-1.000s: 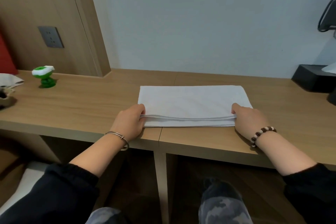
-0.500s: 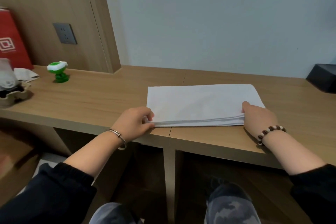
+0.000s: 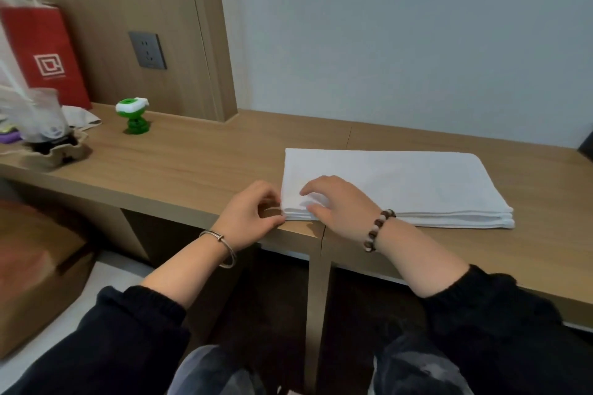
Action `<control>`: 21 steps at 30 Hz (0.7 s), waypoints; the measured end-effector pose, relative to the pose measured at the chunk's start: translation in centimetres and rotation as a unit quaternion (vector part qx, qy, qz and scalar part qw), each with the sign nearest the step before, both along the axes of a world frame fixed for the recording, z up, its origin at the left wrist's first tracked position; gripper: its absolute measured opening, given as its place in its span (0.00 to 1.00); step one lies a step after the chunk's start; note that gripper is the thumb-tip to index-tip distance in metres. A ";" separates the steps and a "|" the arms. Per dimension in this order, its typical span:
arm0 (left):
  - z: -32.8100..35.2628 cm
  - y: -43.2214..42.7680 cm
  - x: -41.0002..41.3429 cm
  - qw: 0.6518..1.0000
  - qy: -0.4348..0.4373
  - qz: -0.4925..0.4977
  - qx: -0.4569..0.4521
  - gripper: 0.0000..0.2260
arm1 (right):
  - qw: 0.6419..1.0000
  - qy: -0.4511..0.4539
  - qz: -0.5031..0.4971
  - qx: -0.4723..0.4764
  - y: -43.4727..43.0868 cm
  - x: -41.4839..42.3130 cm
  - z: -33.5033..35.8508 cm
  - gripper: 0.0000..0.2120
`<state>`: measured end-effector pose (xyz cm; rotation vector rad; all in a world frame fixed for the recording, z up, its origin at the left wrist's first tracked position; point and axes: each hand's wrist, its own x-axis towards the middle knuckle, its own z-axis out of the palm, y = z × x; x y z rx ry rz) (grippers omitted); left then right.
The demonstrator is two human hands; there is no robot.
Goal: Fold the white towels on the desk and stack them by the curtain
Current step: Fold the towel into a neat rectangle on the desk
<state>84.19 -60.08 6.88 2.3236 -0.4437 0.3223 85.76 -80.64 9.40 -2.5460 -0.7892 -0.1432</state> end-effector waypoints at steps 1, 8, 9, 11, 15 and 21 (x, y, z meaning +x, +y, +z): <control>-0.2 0.2 0.0 1.000 -0.006 0.001 0.005 0.09 | 1.000 0.004 -0.002 -0.007 0.6 0.4 -0.1 0.12; -1.4 2.5 0.4 0.992 -0.015 -0.024 0.119 0.17 | 0.997 -0.049 -0.016 -0.063 1.2 1.6 -0.8 0.11; -1.5 2.6 0.5 0.992 -0.011 -0.031 0.126 0.18 | 0.996 -0.058 -0.017 -0.066 1.0 1.6 -0.8 0.11; -1.5 2.6 0.6 0.991 0.001 -0.044 0.130 0.19 | 0.995 -0.069 -0.016 -0.069 0.8 1.5 -0.7 0.11; -1.5 2.7 0.8 0.988 0.010 -0.061 0.139 0.20 | 0.994 -0.055 0.005 -0.093 0.8 1.6 -0.4 0.15; -1.6 2.7 0.5 0.990 -0.015 -0.091 0.107 0.19 | 0.991 -0.101 0.005 -0.089 1.8 1.2 -1.0 0.16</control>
